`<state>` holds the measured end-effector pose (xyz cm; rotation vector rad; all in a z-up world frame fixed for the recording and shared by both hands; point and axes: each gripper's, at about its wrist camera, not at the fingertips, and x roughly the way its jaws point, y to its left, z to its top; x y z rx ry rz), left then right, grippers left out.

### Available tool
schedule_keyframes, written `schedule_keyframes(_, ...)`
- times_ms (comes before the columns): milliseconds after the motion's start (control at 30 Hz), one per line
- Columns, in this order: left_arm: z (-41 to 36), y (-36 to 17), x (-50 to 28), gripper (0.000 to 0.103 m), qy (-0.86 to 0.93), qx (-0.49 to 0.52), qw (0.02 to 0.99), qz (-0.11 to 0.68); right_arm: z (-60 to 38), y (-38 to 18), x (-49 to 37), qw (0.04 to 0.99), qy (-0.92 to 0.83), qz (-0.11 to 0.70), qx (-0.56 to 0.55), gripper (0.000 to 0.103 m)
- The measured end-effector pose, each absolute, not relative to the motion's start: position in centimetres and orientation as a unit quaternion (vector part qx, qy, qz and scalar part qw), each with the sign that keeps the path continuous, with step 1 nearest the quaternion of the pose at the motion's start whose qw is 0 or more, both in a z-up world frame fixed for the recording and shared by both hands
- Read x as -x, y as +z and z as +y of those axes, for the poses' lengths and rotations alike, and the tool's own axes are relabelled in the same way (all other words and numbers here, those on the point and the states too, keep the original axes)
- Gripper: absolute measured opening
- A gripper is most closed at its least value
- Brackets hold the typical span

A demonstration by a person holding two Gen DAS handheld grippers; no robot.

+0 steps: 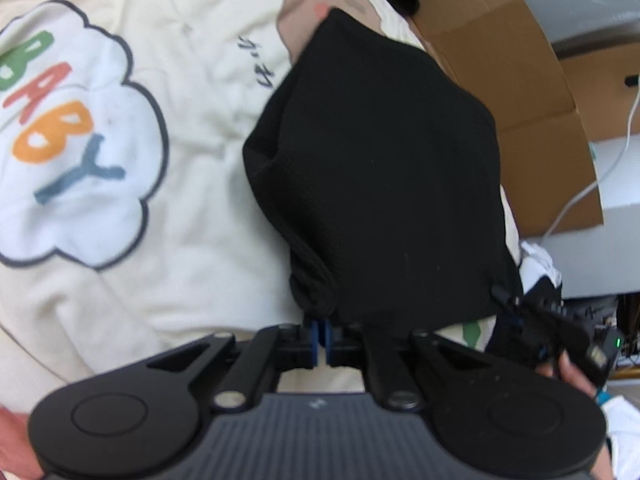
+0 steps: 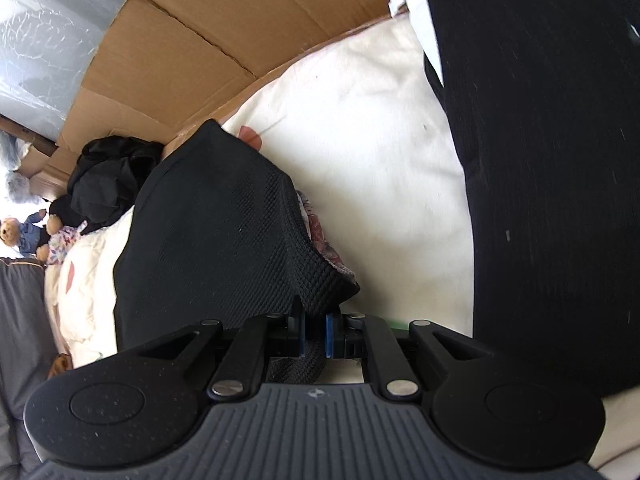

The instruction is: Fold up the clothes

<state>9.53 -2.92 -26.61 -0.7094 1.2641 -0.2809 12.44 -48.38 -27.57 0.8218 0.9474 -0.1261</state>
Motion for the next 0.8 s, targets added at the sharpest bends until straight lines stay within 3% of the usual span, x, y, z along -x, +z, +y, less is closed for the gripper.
schedule_keyframes(433,-2.0,-24.9,-9.4,0.011,-0.157,0.191,0.773,0.584,-48.0,-27.1,-12.7,0.813,-0.053,0.444,-0.373,0.011)
schedule_keyframes(567,-1.0,-23.2,-10.9,0.019,-0.173,0.137,0.79,0.572,-47.9,-27.0,-12.8,0.815,-0.052,0.444,-0.37,0.015)
schedule_keyframes(700,-0.9,-20.8,-12.6,0.021,-0.174,0.113,0.797,0.567,-47.8,-26.9,-12.8,0.816,-0.05,0.444,-0.366,0.025)
schedule_keyframes(800,-1.1,-19.3,-14.6,0.029,-0.184,0.101,0.806,0.553,-47.7,-26.8,-12.9,0.817,-0.049,0.444,-0.364,0.039)
